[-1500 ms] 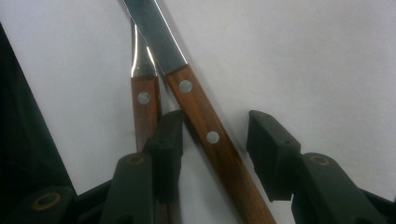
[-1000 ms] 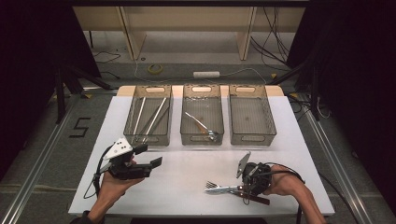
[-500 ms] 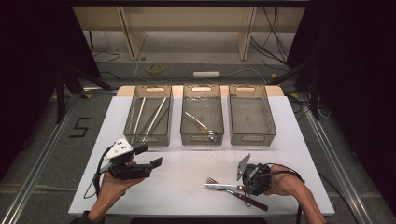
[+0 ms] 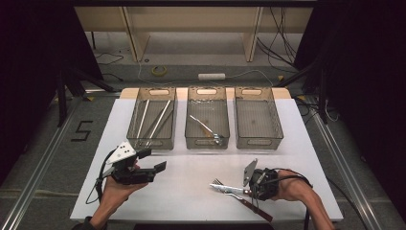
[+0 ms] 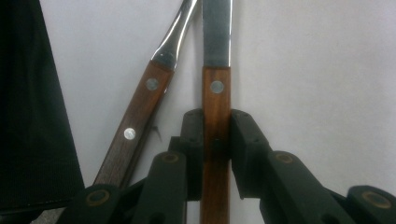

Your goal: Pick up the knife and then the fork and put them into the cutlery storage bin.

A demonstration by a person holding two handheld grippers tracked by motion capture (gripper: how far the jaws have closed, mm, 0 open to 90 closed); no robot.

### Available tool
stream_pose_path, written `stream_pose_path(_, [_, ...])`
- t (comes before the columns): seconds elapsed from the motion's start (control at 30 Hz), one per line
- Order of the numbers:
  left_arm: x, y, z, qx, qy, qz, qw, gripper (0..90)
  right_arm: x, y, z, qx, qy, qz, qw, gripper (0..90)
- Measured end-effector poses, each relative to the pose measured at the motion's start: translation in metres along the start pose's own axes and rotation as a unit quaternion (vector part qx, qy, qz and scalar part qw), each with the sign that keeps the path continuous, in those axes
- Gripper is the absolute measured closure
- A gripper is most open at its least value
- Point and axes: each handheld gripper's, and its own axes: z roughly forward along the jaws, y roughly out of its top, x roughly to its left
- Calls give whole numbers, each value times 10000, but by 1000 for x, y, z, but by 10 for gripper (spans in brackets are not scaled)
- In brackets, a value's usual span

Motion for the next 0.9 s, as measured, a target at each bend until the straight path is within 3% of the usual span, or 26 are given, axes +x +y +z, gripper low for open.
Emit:
stream_pose_path(0.1, [0,0,0,-15,3,-17,10000,211,0,-1,-2,-125,-3,-26,9999,769])
stream_pose_path(0.17, [0,0,0,-16,3,-17,10000,211,1,0,-5,-64,36,163,9998,769])
stream_pose_path(0.23, [0,0,0,-13,2,-11,10000,211,0,-1,-5,-130,28,77,9999,770])
stream_pose_path(0.27, [0,0,0,-18,1,-17,10000,211,1,-1,-6,-132,33,181,9997,770])
stream_pose_path(0.3, [0,0,0,-20,3,-17,10000,211,-1,-1,-6,-205,9,87,9998,770])
stream_pose_path(0.53, [0,0,-1,-44,8,-23,10000,211,-3,-3,-12,-468,-53,185,9987,770])
stream_pose_path(0.73, [0,0,-1,-55,16,-31,10000,211,-5,-4,-17,-727,-40,294,9969,770])
stream_pose_path(0.9, [1,0,-2,-67,22,-29,10000,211,-9,-5,-22,-999,-73,551,9934,771])
